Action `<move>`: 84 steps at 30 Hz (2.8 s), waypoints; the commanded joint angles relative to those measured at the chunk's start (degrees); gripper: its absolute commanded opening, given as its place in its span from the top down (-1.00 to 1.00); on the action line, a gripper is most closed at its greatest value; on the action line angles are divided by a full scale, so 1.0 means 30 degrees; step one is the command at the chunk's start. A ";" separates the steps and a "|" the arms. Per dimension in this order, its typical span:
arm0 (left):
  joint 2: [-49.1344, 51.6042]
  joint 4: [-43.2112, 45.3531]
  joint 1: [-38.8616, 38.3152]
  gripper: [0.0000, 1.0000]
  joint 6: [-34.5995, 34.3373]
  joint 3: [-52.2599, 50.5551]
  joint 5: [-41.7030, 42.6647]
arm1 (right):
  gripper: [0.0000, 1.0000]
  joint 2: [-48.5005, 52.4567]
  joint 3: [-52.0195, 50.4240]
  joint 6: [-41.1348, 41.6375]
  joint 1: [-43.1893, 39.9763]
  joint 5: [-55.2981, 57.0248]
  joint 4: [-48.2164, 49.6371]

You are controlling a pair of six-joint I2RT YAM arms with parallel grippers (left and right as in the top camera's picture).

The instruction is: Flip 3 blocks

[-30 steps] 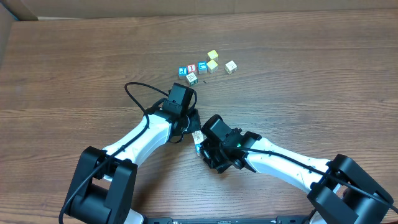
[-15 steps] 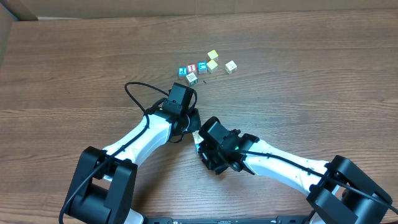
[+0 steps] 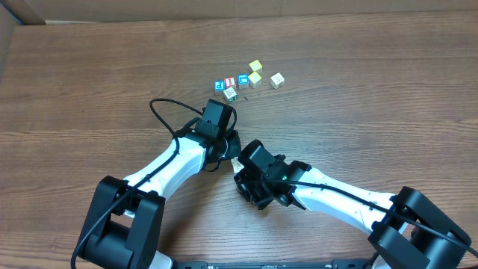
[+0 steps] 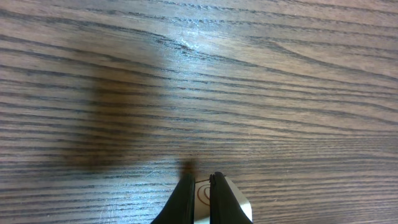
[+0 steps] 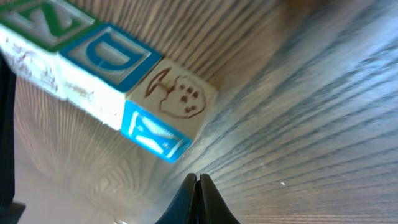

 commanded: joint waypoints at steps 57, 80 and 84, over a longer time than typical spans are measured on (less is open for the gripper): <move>1.1723 -1.8054 0.0634 0.92 0.5340 1.7966 0.1887 | 0.92 -0.0823 0.2579 -3.3062 0.4182 0.7271 -0.8109; 1.1708 -1.8156 0.0627 0.91 0.5282 1.7813 0.0211 | 0.92 0.0714 0.2018 -3.7740 0.3687 0.6200 -0.6484; 1.1708 -1.8003 0.0605 0.92 0.5268 1.7471 0.0240 | 0.92 0.1246 0.2018 -3.8213 0.3643 0.6237 -0.6244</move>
